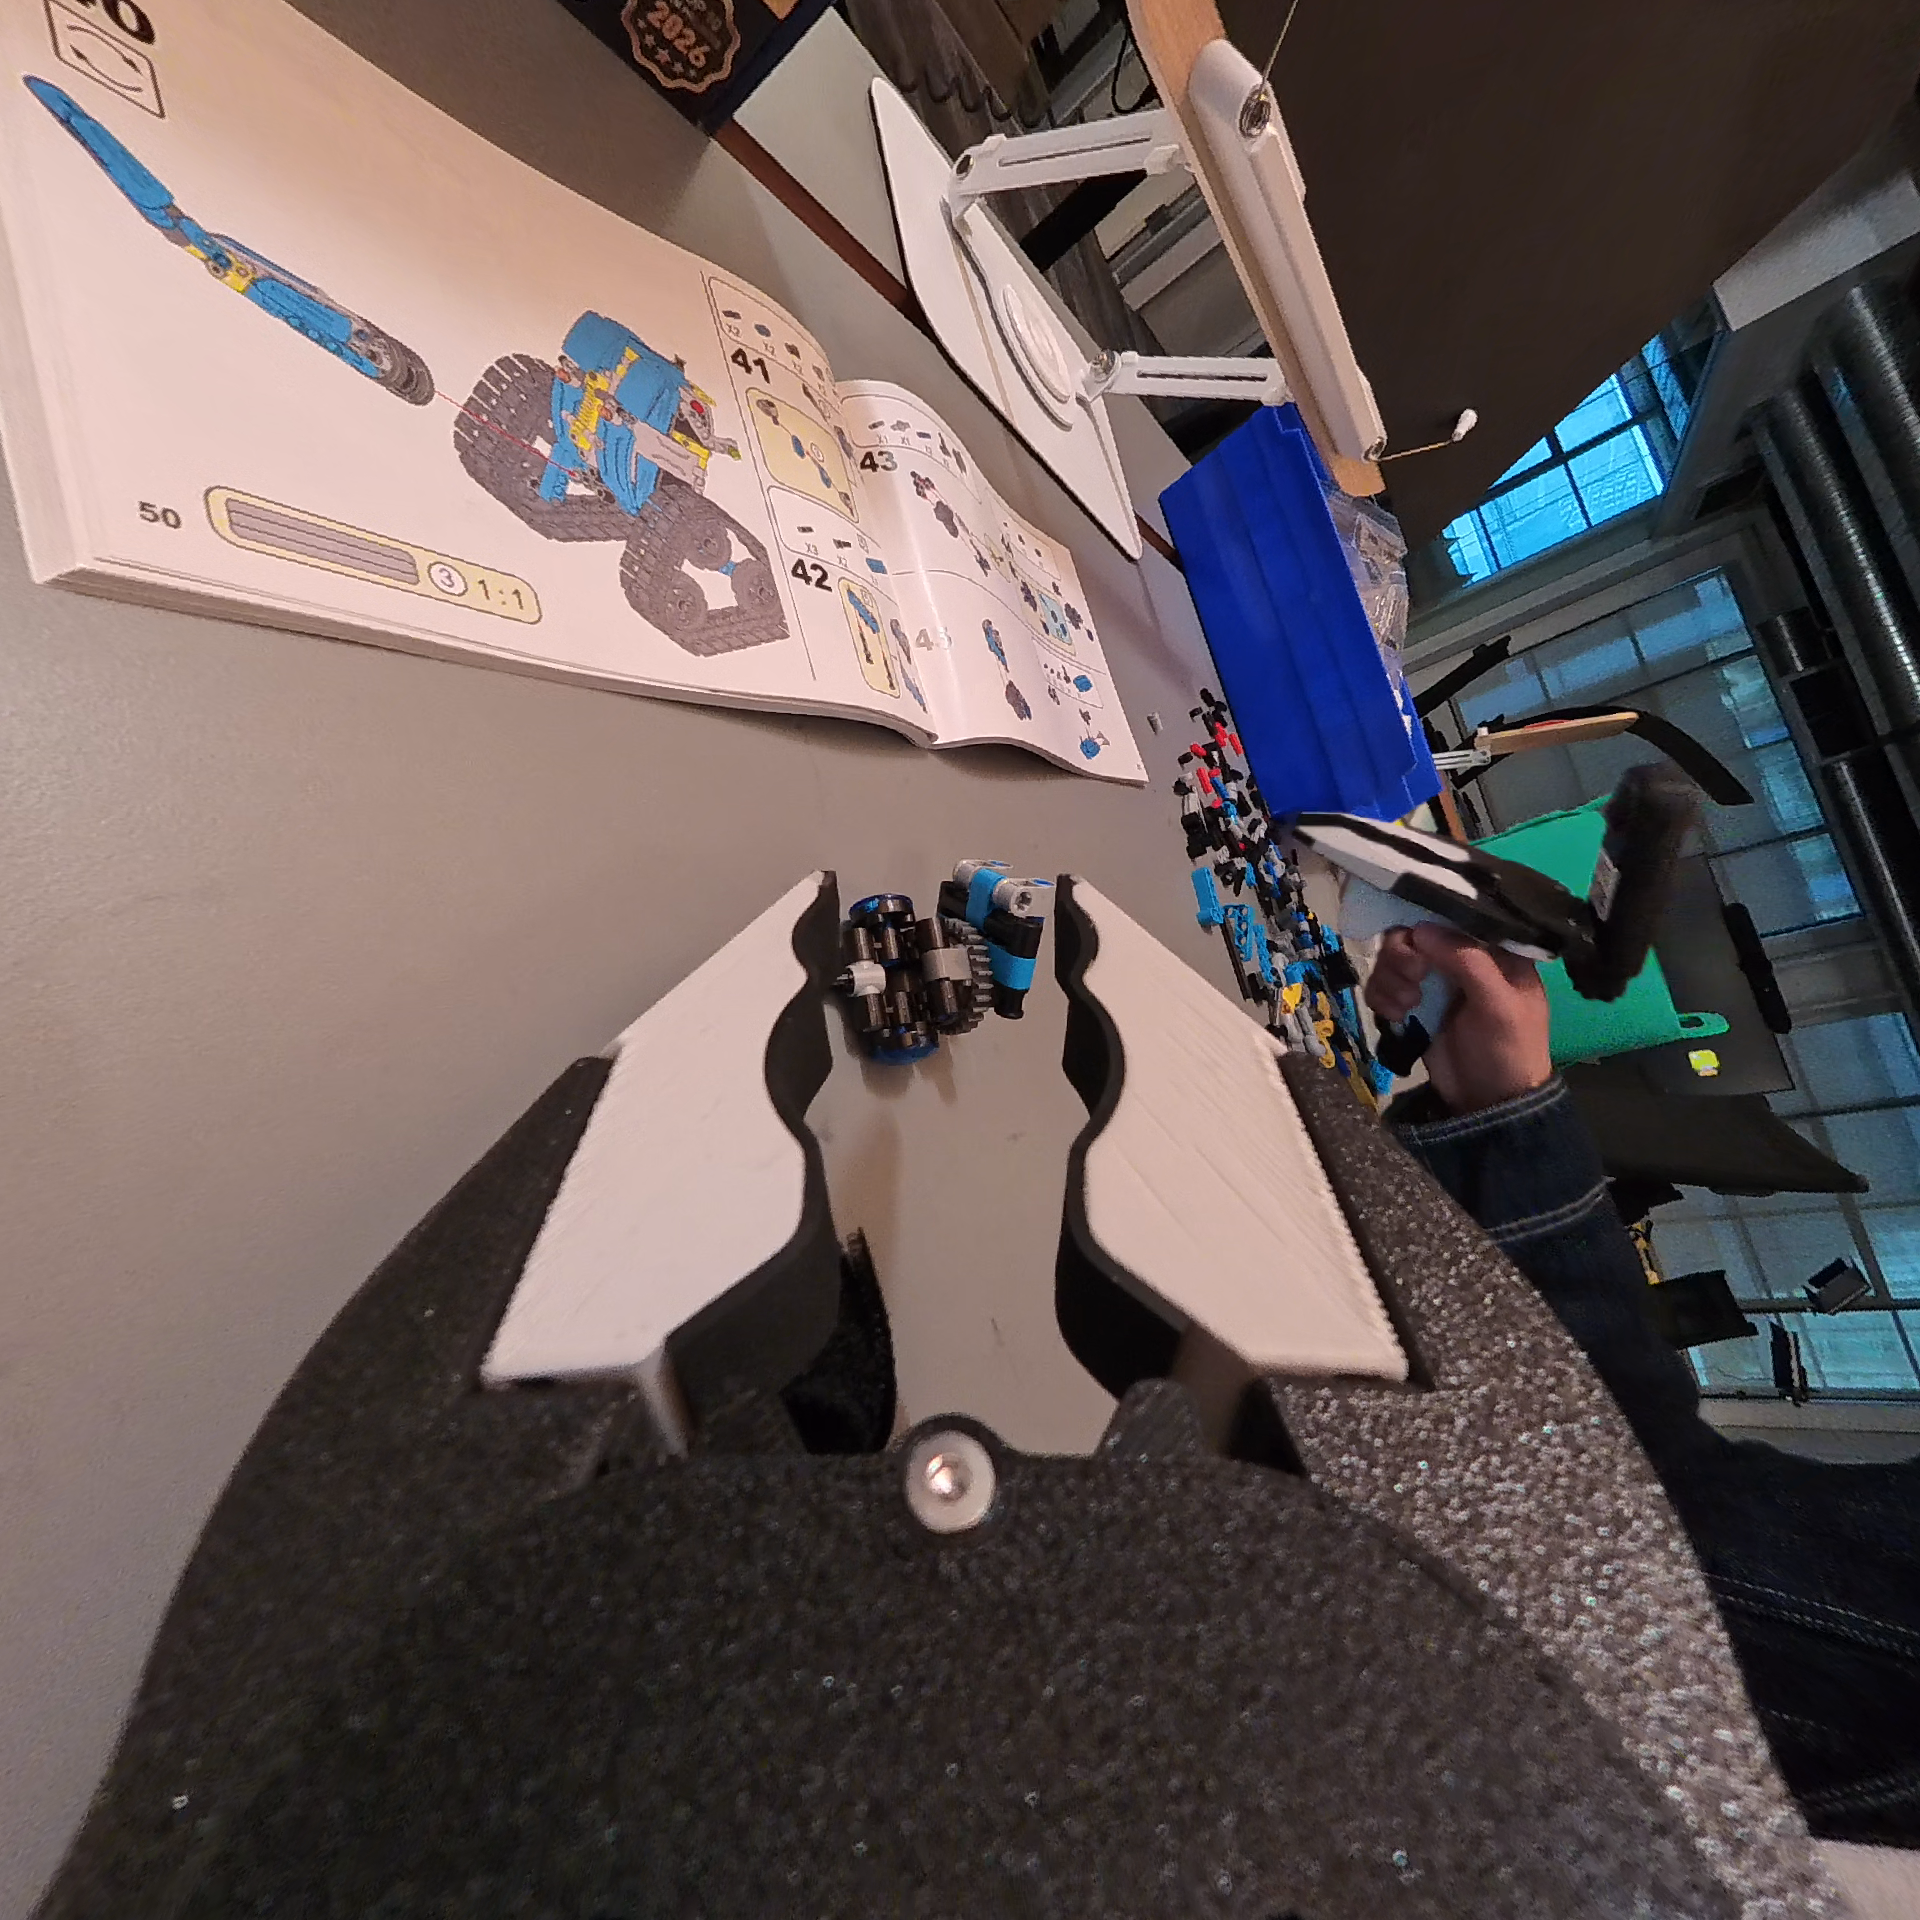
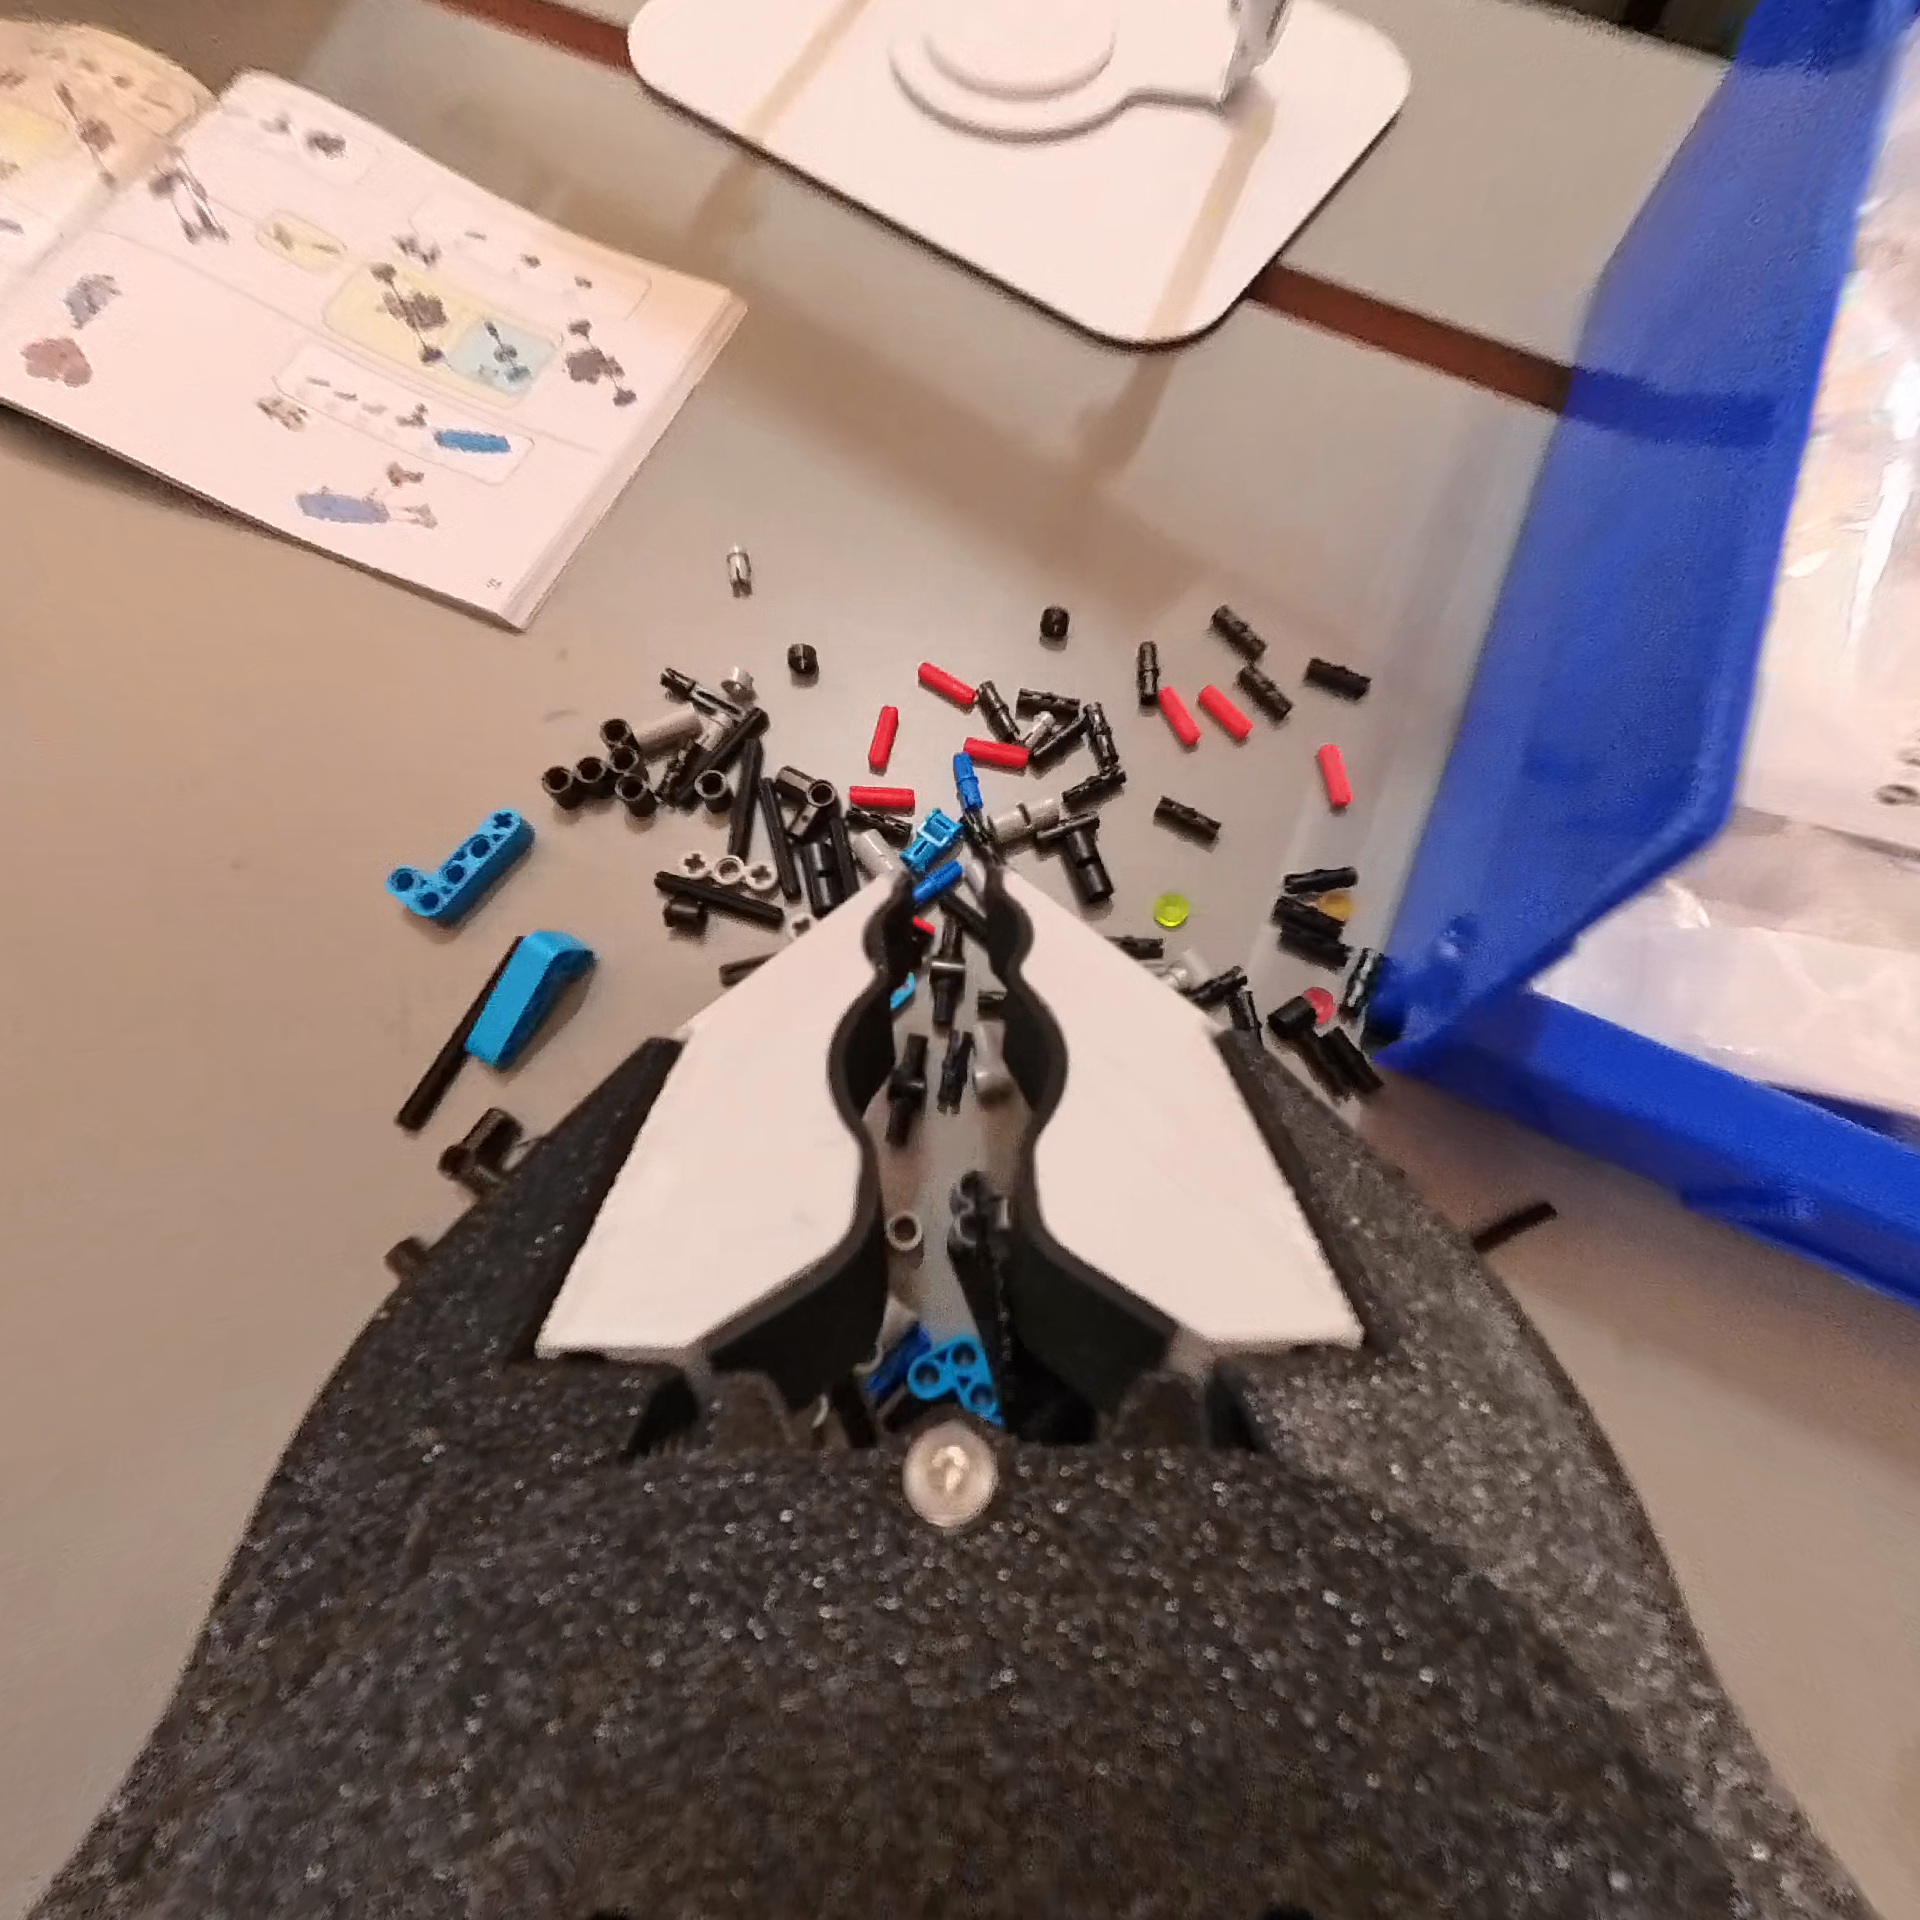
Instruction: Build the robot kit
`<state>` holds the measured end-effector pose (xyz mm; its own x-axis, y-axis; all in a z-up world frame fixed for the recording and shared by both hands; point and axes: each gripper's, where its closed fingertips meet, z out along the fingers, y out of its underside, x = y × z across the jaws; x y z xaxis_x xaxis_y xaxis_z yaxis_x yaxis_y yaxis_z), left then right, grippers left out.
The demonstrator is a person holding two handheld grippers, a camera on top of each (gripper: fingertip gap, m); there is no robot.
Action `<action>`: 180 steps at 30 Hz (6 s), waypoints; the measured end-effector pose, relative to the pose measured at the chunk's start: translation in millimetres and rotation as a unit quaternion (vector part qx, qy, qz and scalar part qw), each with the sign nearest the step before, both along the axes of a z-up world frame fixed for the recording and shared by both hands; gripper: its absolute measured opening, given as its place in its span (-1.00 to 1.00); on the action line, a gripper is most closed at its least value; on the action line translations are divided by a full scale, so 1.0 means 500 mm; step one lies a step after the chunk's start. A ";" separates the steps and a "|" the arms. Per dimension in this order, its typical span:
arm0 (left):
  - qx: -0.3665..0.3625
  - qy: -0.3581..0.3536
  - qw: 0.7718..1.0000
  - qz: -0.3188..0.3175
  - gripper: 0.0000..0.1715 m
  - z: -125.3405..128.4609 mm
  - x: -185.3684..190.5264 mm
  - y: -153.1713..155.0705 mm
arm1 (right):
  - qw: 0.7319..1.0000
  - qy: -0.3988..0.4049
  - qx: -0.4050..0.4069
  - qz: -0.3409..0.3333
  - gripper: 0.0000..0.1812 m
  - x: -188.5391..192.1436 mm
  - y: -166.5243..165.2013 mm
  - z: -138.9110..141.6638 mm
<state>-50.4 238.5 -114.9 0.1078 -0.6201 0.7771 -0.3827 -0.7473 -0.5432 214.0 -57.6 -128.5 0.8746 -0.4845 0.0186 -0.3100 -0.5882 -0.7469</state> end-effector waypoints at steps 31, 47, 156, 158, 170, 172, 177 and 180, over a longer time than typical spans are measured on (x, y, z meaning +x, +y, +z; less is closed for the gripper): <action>-0.004 -0.001 1.000 0.003 -0.52 0.001 -0.001 0.004 | 0.996 0.066 -0.061 0.029 -0.88 0.001 0.026 -0.073; -0.004 -0.001 1.000 0.002 -0.52 0.001 -0.001 0.003 | 0.997 0.002 -0.064 0.045 -0.99 -0.022 0.023 -0.018; -0.011 -0.002 1.000 -0.006 -0.52 0.000 0.000 -0.006 | 0.995 0.043 -0.068 0.061 -0.87 -0.021 -0.003 -0.032; -0.012 -0.002 1.000 -0.007 -0.52 -0.001 0.000 -0.007 | 0.996 0.038 -0.069 0.048 -0.87 -0.005 -0.023 -0.027; -0.011 -0.001 1.000 -0.004 -0.52 -0.001 0.000 -0.004 | 0.994 0.036 -0.074 0.072 -0.87 0.023 0.035 -0.045; -0.010 -0.001 1.000 -0.006 -0.52 -0.002 0.000 -0.006 | 0.993 0.029 -0.081 0.075 -0.88 0.035 0.049 -0.047; -0.013 -0.001 1.000 -0.002 -0.52 -0.002 -0.001 -0.001 | 0.991 0.038 -0.096 0.082 -0.88 0.051 0.068 -0.061; -0.013 -0.002 1.000 -0.002 -0.52 -0.002 -0.001 -0.001 | 0.989 0.057 -0.103 0.089 -0.91 0.046 0.068 -0.074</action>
